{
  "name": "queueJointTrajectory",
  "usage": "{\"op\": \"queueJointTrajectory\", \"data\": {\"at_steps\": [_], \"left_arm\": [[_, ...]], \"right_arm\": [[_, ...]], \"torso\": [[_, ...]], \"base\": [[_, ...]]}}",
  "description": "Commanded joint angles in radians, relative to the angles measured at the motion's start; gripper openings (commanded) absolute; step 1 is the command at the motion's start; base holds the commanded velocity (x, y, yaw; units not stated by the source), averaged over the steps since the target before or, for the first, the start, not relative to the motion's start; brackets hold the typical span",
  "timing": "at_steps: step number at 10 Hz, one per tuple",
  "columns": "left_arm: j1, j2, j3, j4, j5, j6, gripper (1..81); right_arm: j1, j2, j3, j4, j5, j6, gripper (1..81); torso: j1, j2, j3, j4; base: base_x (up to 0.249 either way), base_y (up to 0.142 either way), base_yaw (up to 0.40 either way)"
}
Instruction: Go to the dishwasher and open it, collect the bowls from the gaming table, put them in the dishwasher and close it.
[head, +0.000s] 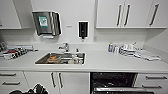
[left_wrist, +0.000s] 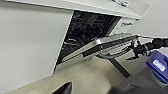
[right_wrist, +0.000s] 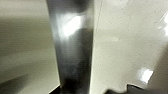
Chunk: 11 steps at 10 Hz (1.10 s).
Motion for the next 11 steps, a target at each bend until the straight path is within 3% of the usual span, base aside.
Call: {"op": "queueJointTrajectory", "data": {"at_steps": [1, 4, 11], "left_arm": [[-0.107, -0.029, 0.022, 0.004, 0.011, 0.003, 81.1], [-0.103, -0.024, 0.024, 0.002, 0.011, 0.003, 81.1], [-0.069, -0.011, 0.019, 0.005, 0.011, 0.009, 81.1]], "right_arm": [[0.097, -0.035, -0.008, 0.004, -0.083, 0.003, 81.1], [0.042, -0.014, -0.015, 0.067, -0.028, 0.001, 81.1], [-0.029, 0.105, -0.158, 0.067, -0.018, -0.014, 81.1]], "torso": [[0.000, 0.000, 0.000, 0.000], [0.000, 0.000, 0.000, 0.000], [0.000, 0.000, 0.000, 0.000]], "base": [[-0.072, 0.000, 0.000], [-0.072, 0.000, 0.000], [-0.073, 0.000, 0.000]]}}
